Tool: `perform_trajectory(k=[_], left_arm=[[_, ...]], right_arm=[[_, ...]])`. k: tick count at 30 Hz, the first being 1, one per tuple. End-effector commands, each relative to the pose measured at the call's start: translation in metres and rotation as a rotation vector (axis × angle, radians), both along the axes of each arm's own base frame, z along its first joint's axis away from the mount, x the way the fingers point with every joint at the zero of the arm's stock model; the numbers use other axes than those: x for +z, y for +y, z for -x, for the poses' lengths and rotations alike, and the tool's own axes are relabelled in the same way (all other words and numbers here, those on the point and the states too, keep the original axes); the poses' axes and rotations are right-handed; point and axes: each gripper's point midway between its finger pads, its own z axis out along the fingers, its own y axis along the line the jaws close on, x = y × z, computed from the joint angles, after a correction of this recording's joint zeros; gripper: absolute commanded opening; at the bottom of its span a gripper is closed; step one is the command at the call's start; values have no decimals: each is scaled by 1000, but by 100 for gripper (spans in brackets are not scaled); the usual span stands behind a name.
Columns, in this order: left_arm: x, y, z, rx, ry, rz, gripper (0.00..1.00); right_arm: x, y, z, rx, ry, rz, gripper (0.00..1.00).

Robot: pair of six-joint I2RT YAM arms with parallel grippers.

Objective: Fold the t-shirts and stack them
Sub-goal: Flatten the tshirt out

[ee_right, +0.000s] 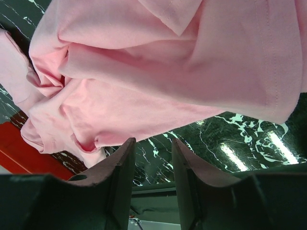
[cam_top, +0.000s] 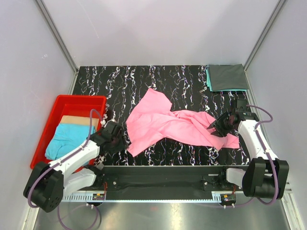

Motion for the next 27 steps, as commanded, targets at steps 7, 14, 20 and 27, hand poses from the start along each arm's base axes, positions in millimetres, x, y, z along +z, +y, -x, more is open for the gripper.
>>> perform_trajectory(k=[7,14,20,27], left_arm=[[-22,-11,14,1,81,21,45],[-24,-6,24,-1,105,-45,42],[-19,-7,21,5,105,-75,43],[-4,-17,12,-39,52,-52,2]], right_arm=[[11,1,-7,6,-41,5,43],[8,2,-5,17,-37,4,43],[3,-4,1,-26,10,27,43],[-7,-22,25,-189,222,104,43]])
